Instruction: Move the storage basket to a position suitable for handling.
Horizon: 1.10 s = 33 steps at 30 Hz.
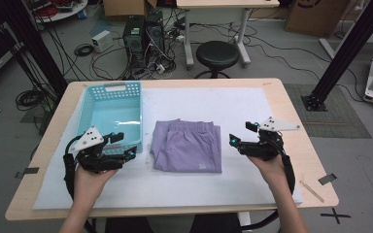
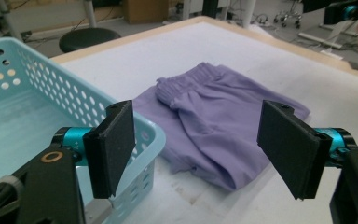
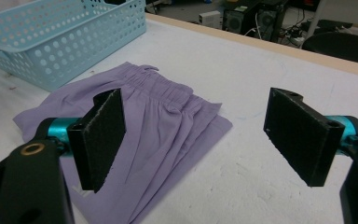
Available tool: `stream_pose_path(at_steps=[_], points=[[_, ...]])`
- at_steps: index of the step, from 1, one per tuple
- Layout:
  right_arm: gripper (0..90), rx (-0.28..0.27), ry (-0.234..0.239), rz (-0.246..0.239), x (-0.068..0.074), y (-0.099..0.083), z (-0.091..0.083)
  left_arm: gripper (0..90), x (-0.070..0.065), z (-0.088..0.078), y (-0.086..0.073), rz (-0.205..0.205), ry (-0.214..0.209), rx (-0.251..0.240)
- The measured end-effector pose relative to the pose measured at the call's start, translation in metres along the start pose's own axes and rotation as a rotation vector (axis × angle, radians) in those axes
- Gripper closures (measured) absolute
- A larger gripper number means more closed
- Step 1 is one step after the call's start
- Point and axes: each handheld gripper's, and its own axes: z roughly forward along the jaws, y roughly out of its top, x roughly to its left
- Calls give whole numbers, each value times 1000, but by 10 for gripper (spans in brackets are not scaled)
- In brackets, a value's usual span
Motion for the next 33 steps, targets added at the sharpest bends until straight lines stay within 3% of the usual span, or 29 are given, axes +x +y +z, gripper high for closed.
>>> stream_pose_path(at_steps=[8, 13, 18, 22, 25, 26, 28, 33], points=[[210, -3, -5, 1, -1, 0, -1, 306, -2, 16, -9, 4, 69, 80], [210, 4, -3, 7, -1, -1, 1, 345, -2, 39, -8, 32, 82, 142], [210, 3, -6, 7, -2, -1, 0, 369, 5, 59, -11, 36, 134, 209], [210, 6, -7, 12, -2, -2, 1, 431, 8, 62, -12, 29, 140, 210], [210, 11, -5, 11, -2, -3, 3, 542, 10, 62, -12, 26, 149, 201], [210, 11, -4, 8, -2, -3, 3, 581, 10, 62, -12, 40, 169, 200], [210, 13, -5, 9, -2, -3, 3, 631, 11, 63, -12, 47, 166, 196], [210, 13, -4, 10, -1, -3, 3, 667, 10, 64, -12, 104, 161, 192]])
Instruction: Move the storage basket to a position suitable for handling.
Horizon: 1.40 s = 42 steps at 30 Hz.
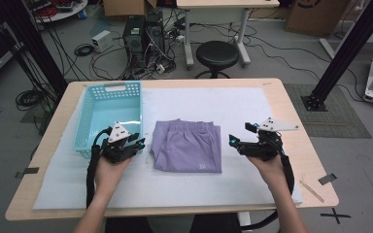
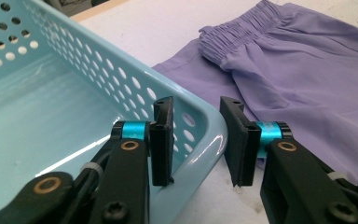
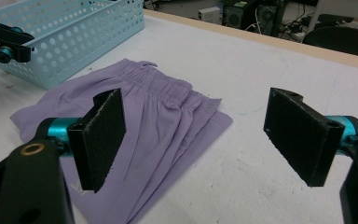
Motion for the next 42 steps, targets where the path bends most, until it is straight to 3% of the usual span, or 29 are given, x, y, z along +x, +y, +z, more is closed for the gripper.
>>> stream_pose_path(at_steps=[2, 3, 5, 7, 8, 11, 15, 20, 24, 25, 26, 27, 28, 29, 30, 33, 35, 38, 39, 40, 41, 42], points=[[210, 3, 3, 0, 1, 0, 1, 665, 0, 0, 0, -4, 1, -2], [210, 3, 4, -4, 1, 0, 1, 654, -1, 1, 1, -41, 5, 6], [209, 5, 5, -2, 2, 0, 2, 566, -3, 3, 2, -55, 16, 19], [210, 10, 9, -5, 2, 0, 3, 535, -11, 8, 5, -40, 81, 69], [210, 10, 9, -5, 3, 0, 3, 544, -14, 10, 7, -27, 113, 91], [210, 9, 8, -4, 2, 0, 3, 668, -18, 14, 8, -11, 154, 105], [210, 8, 8, 2, 0, -1, 2, 676, -16, 13, 7, 4, 137, 93], [210, 12, 11, -2, 1, -1, 3, 680, -12, 11, 5, 46, 92, 84], [210, 15, 10, 1, 1, -1, 3, 679, 2, 10, 2, 121, -11, 64], [210, 15, 10, 1, 1, -1, 3, 679, 2, 10, 2, 121, -11, 64], [210, 14, 11, 0, 2, -1, 4, 679, 10, 11, 2, 147, -64, 52], [210, 14, 12, -4, 2, -1, 4, 679, 10, 11, 2, 147, -64, 52], [210, 15, 12, -3, 2, -1, 4, 679, 14, 12, 2, 168, -91, 49], [210, 15, 12, -2, 2, -1, 4, 679, 24, 12, 1, 214, -160, 37], [210, 15, 12, -2, 2, -1, 4, 679, 24, 12, 1, 214, -160, 37], [210, 15, 13, 1, 2, -1, 4, 678, 38, 14, 0, 275, -257, 15], [210, 17, 13, 2, 1, -2, 4, 678, 47, 15, 0, 308, -299, 14], [210, 22, 10, 3, 1, -3, 5, 667, 56, 15, -2, 316, -316, 0], [210, 22, 10, 3, 1, -3, 5, 667, 55, 15, -3, 291, -306, -12], [210, 22, 10, 5, 0, -3, 5, 616, 55, 14, -4, 266, -298, -37], [210, 26, 10, 9, 0, -3, 6, 418, 53, 8, -5, 226, -218, -72], [210, 27, 9, 6, 0, -4, 6, 371, 53, 8, -5, 226, -218, -72]])
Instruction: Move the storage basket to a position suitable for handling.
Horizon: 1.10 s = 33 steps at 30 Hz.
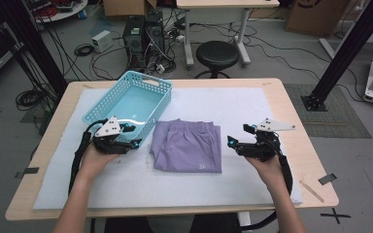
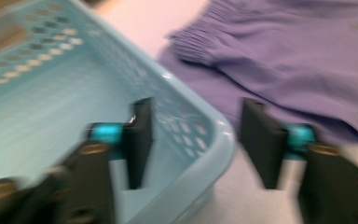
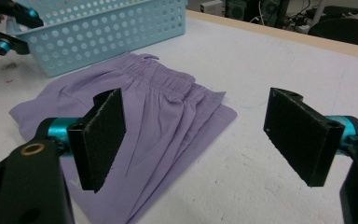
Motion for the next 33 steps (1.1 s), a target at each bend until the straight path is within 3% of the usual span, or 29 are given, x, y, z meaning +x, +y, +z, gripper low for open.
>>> stream_pose_path(at_steps=[3, 4, 5, 8, 10, 12, 13, 14, 15, 16, 17, 18, 21, 23, 30, 33], points=[[210, 4, 3, 0, 1, 0, 2, 347, -9, -18, -6, -86, 102, -80], [210, 4, 3, -3, 2, 0, 2, 307, -9, -18, -6, -86, 102, -80], [210, 4, 4, -3, 2, 0, 2, 290, -13, -23, -9, -110, 119, -112], [210, 5, 5, -2, 3, 0, 3, 290, -26, -35, -17, -176, 218, -187], [210, 5, 7, -2, 4, 0, 4, 290, -33, -41, -20, -232, 261, -220], [210, 3, 7, -6, 6, 1, 3, 293, -34, -48, -23, -334, 281, -250], [210, 3, 7, -5, 6, 2, 3, 294, -33, -54, -29, -450, 312, -265], [210, 1, 6, -5, 5, 2, 3, 293, -31, -56, -33, -499, 323, -267], [210, 1, 6, -5, 5, 2, 3, 293, -31, -56, -33, -499, 323, -267], [210, -1, 6, -3, 5, 3, 4, 293, -27, -58, -38, -544, 372, -222], [210, -3, 6, -2, 5, 3, 5, 294, -27, -58, -38, -544, 372, -222], [210, -3, 6, -2, 5, 3, 5, 294, -25, -59, -41, -568, 405, -206], [210, -1, 7, -2, 6, 6, 10, 294, -21, -59, -47, -643, 406, -214], [210, 0, 12, -1, 7, 7, 13, 294, -19, -57, -48, -651, 420, -196], [210, 6, 18, -13, 11, 7, 16, 282, -9, -44, -52, -753, 357, -200], [210, 4, 14, -6, 9, 7, 15, 282, -7, -43, -52, -759, 355, -210]])
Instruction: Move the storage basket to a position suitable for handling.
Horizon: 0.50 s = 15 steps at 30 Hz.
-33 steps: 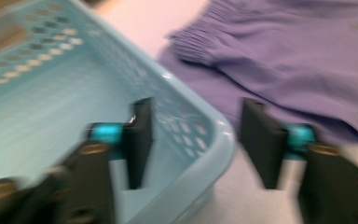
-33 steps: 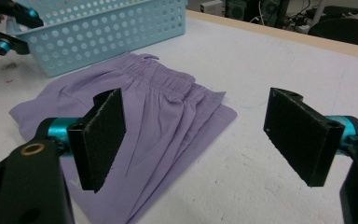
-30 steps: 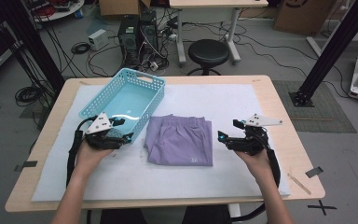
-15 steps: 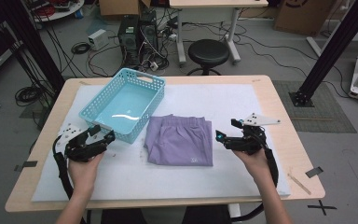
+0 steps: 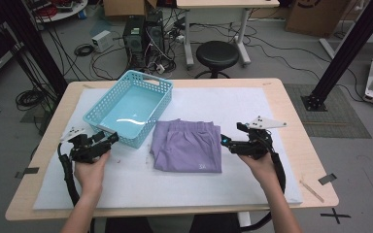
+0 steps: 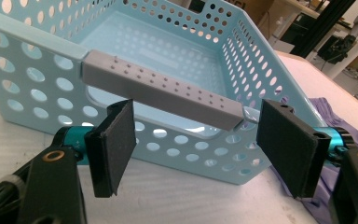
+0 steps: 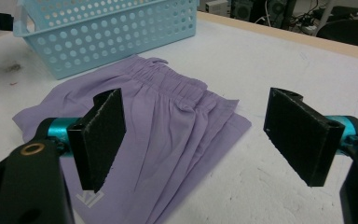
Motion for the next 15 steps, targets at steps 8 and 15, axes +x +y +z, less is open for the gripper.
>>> stream_pose_path(at_steps=[8, 15], points=[[210, -16, -10, -11, 2, 14, 16, 281, 1, 1, 4, 33, 16, 8], [210, -10, 10, -4, 2, 51, 69, 282, 6, 6, 9, 34, 13, -5]])
